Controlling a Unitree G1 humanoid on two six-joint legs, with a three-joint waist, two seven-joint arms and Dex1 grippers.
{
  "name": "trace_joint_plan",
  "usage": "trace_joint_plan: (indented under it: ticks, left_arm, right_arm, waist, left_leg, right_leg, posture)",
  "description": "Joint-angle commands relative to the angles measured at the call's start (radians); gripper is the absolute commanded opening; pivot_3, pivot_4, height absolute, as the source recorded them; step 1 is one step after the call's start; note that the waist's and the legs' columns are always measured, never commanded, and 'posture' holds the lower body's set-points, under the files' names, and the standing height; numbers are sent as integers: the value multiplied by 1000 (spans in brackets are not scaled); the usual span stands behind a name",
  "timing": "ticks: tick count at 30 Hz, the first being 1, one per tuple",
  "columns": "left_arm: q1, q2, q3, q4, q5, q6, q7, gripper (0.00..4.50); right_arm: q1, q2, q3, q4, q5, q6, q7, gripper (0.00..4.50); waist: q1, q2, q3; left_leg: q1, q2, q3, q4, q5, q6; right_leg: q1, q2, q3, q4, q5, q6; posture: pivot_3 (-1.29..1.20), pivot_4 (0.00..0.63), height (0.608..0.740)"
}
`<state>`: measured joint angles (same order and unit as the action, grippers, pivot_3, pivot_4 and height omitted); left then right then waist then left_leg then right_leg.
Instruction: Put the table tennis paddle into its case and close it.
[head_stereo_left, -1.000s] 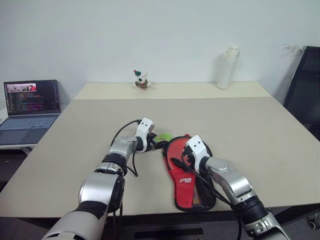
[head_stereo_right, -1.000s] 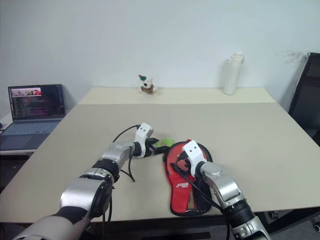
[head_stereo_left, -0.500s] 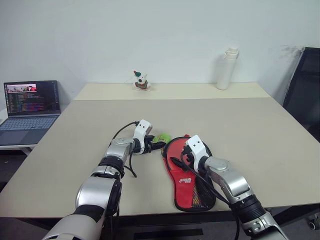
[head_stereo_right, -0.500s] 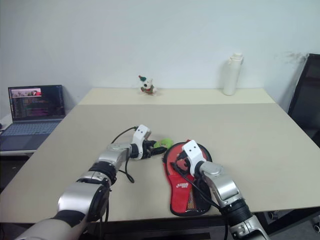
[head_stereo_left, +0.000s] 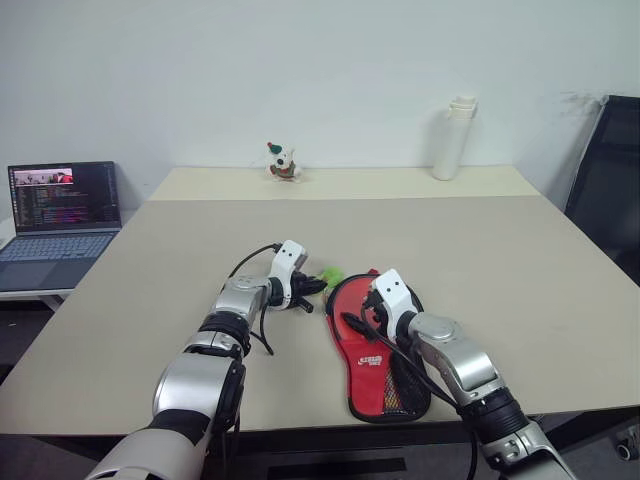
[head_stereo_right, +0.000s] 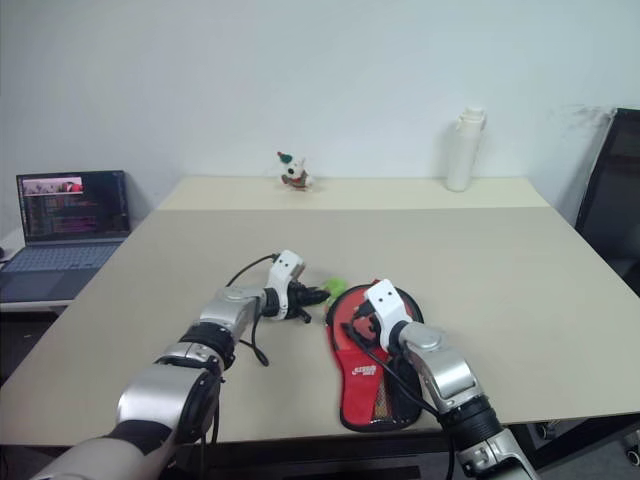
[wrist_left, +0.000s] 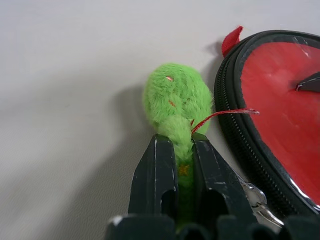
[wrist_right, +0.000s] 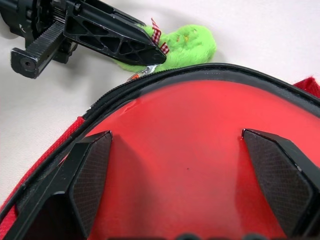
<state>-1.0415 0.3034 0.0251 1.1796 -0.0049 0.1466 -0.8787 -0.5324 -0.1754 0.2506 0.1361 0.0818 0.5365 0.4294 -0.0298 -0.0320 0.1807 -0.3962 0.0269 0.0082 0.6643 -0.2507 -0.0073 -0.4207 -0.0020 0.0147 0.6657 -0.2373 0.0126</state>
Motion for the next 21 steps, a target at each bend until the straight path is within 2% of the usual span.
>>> trace_joint_plan:
  ticks: [1,10,21]
  left_arm:
    - [-37,13,-4,-82,-7,-8,-9,11]
    - [-154,25,-29,19,61,-87,108,11]
    - [-250,-67,-70,142,159,-163,332,11]
  right_arm:
    - [32,-25,15,54,-40,33,-5,4500]
    - [67,-18,33,51,-23,84,17,4500]
    - [121,-10,46,31,-21,128,12,4500]
  waist:
    - [0,0,0]
    - [1,-4,-3]
    - [1,-7,-8]
  left_leg:
    - [0,0,0,0,0,0]
    - [0,0,0,0,0,0]
    - [0,0,0,0,0,0]
  right_leg:
    - [0,0,0,0,0,0]
    - [0,0,0,-1,0,0]
    - [1,0,0,-1,0,0]
  posture:
    - [0,150,740]
    - [0,150,740]
    - [0,150,740]
